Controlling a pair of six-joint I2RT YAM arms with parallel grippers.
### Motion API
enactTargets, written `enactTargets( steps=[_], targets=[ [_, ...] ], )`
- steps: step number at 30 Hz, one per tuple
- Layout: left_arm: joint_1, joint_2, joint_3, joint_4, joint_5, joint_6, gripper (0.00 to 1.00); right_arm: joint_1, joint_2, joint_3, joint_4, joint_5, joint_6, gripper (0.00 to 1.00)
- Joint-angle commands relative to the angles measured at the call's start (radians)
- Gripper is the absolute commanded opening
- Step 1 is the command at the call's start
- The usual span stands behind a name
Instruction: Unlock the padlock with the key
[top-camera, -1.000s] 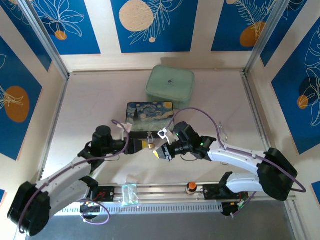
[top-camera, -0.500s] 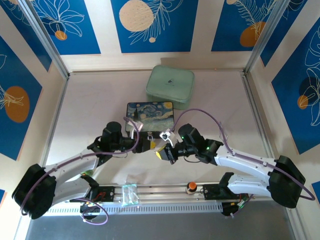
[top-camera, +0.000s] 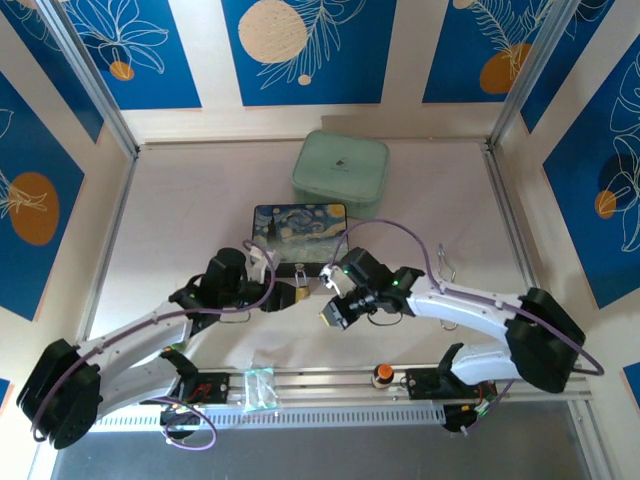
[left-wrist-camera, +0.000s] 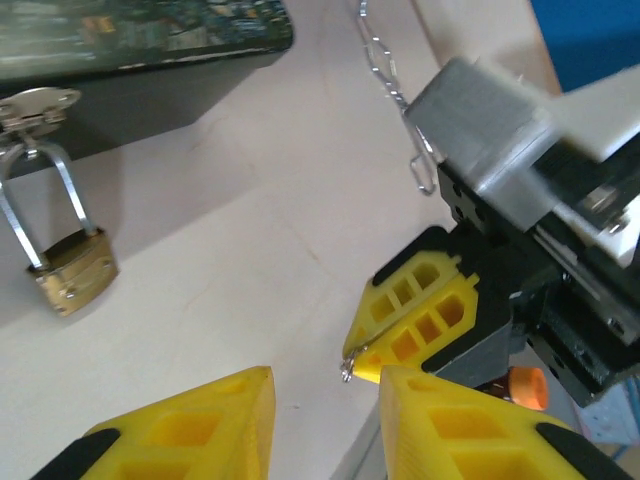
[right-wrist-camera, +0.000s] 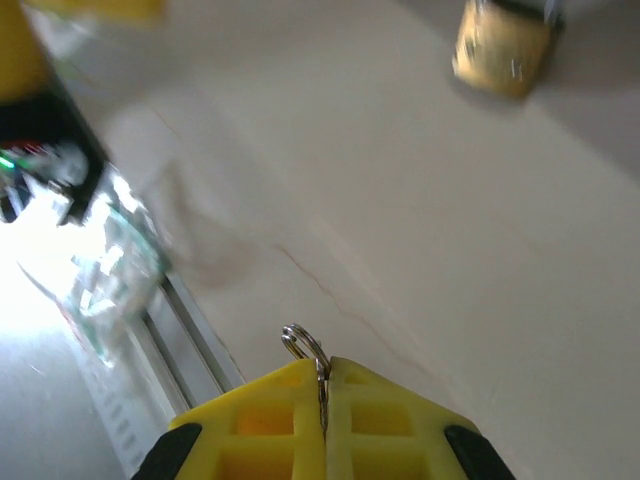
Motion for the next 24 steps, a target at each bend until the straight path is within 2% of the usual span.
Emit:
enactTargets(
  steps=[1, 7, 17, 18, 23, 24],
  targets=[
    [-0.007, 0.024, 0.032, -0.049, -0.052, 0.028, 0.34, 0.01, 0.08, 0.104, -0.212, 0.055, -0.066, 0.0],
    [-0.004, 0.048, 0.044, -0.084, -0.119, 0.01, 0.32, 0.008, 0.284, 0.253, -0.354, 0.145, -0.166, 0.0],
    [-0.005, -0.017, 0.013, -0.083, -0.166, -0.018, 0.32, 0.001, 0.428, 0.305, -0.397, 0.111, -0.216, 0.0],
    [-0.005, -0.016, 0.014, -0.083, -0.166, -0.016, 0.32, 0.002, 0.433, 0.306, -0.402, 0.116, -0.213, 0.02],
    [-0.005, -0.008, 0.017, -0.073, -0.162, -0.015, 0.33, -0.006, 0.392, 0.309, -0.418, 0.131, -0.162, 0.34],
    [-0.006, -0.005, 0.02, -0.075, -0.161, -0.013, 0.34, -0.007, 0.372, 0.306, -0.415, 0.131, -0.146, 0.36]
  ],
)
